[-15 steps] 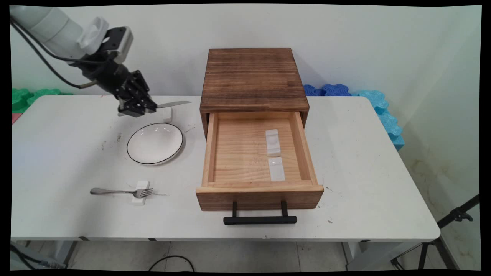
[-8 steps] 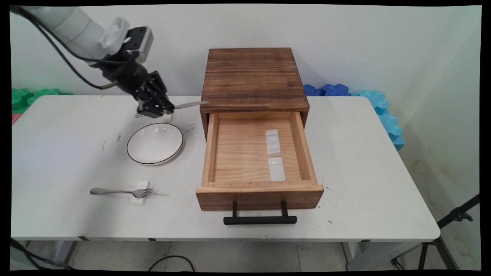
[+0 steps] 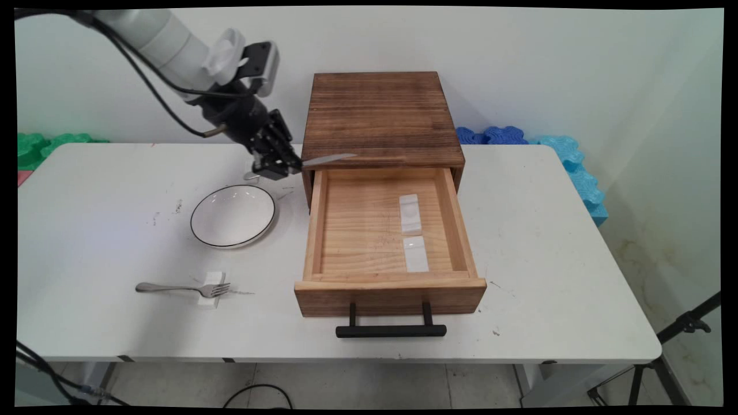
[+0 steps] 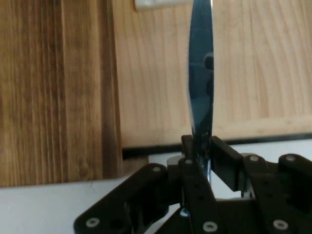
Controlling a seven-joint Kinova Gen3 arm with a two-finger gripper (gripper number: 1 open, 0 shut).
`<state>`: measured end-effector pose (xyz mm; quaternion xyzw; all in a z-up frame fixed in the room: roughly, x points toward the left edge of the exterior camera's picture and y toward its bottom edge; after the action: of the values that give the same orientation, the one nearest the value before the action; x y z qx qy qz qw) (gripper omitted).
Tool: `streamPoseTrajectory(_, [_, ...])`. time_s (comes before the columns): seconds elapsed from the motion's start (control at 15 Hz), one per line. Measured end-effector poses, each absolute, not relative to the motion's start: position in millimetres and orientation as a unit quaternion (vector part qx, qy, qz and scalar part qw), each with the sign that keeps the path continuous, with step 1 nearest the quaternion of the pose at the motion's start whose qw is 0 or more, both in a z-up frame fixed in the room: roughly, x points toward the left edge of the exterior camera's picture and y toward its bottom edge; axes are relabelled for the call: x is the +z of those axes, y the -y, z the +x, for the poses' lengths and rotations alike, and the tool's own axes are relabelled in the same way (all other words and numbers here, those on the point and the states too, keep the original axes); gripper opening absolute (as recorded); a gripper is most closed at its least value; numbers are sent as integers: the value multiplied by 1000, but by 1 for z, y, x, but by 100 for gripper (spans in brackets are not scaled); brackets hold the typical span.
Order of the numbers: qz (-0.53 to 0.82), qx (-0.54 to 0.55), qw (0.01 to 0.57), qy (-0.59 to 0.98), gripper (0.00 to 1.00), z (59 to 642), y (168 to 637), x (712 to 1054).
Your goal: Place the picked object into the drawer
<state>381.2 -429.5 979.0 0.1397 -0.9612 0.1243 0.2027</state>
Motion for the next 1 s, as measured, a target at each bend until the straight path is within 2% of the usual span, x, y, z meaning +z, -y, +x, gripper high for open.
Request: streamPoseTrajectory(1.0, [147, 133, 208, 958, 0, 296, 464, 974])
